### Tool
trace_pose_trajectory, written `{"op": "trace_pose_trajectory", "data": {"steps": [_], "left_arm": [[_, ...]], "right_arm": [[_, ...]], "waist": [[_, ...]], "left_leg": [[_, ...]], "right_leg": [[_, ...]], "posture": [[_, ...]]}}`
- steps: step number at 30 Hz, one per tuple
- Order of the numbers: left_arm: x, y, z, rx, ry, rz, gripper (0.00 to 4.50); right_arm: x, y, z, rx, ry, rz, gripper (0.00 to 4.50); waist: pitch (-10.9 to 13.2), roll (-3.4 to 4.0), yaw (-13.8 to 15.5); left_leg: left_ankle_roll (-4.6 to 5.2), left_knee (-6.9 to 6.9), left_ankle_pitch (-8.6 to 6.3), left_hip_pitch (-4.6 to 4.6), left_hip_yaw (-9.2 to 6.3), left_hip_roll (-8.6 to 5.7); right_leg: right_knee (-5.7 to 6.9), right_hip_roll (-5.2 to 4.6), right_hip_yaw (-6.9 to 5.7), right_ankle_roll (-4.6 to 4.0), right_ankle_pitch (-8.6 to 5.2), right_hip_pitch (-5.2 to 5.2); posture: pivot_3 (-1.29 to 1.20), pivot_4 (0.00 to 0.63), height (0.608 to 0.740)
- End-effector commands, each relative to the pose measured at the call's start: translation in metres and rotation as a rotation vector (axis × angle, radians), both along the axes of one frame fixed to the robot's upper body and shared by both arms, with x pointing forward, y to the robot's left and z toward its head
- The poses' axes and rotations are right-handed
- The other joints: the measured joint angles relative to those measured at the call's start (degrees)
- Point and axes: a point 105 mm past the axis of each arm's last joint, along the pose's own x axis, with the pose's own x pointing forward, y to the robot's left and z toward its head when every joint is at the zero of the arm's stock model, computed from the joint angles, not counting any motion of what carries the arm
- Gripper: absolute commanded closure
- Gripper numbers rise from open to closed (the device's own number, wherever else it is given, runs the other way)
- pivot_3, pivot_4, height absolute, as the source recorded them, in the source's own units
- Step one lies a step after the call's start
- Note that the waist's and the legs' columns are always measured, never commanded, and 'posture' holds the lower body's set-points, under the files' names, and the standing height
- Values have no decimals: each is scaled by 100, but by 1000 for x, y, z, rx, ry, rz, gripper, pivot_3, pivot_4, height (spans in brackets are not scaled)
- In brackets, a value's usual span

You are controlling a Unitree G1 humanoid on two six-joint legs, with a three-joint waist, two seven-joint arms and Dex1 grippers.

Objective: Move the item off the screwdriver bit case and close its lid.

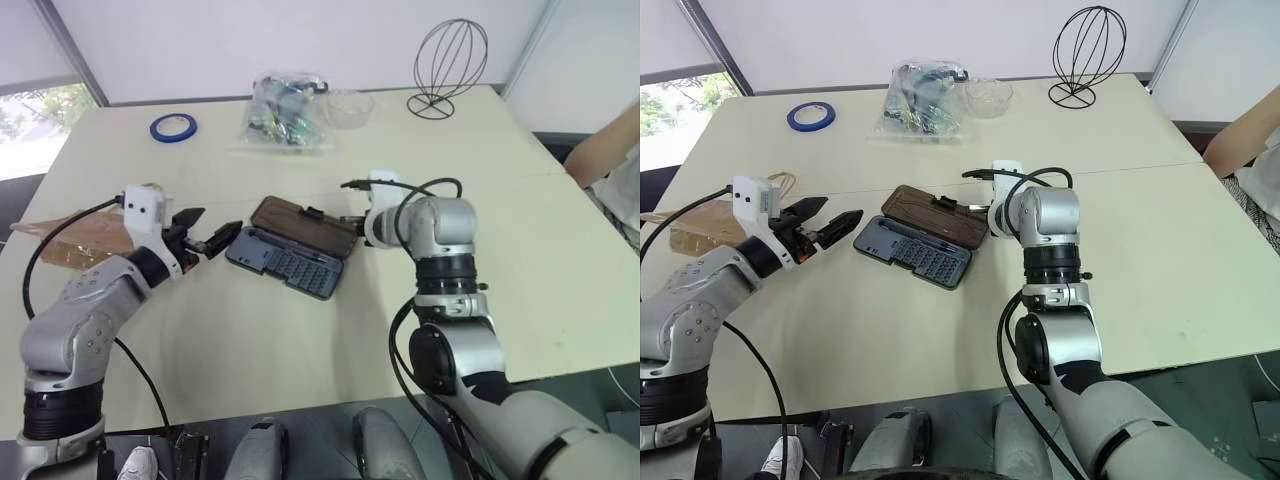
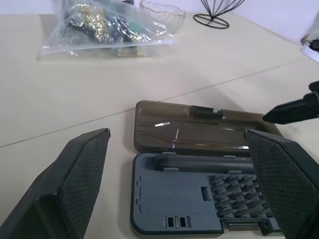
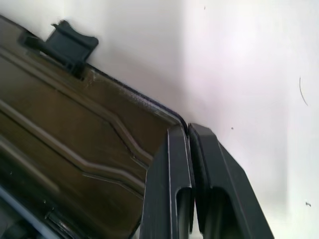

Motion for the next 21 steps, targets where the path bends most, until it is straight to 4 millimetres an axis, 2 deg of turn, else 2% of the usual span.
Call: {"op": "trace_pose_trajectory", "data": {"steps": [1, 11, 17, 21], "left_arm": [[-2, -1, 15, 9, -68, 4, 0], [-3, 0, 16, 8, -74, 13, 0], [-3, 1, 17, 7, -77, 17, 0], [-2, 1, 17, 6, -77, 18, 0]], "right_arm": [[3, 5, -13, -16, 40, -5, 4448], [7, 19, -10, -100, -21, 111, 4448], [-12, 46, -6, -133, -54, 359, 4448], [-23, 57, 0, -149, -96, 464, 4448]], "waist": [[-1, -1, -4], [-4, -5, -7], [-3, -4, -14], [-3, -5, -23]], "left_leg": [[1, 2, 0, 2, 0, 0], [13, 3, -6, 22, 1, 6], [6, -9, -2, 19, 1, 6], [-9, -41, 7, 12, 1, 7]], "right_leg": [[4, 0, 1, -1, 0, 0], [12, 8, 3, -7, 4, 11], [12, 8, 3, -7, 4, -1], [9, 7, 3, -7, 4, -27]], "posture": [[0, 150, 740], [0, 150, 740], [0, 150, 740], [0, 150, 740]]}}
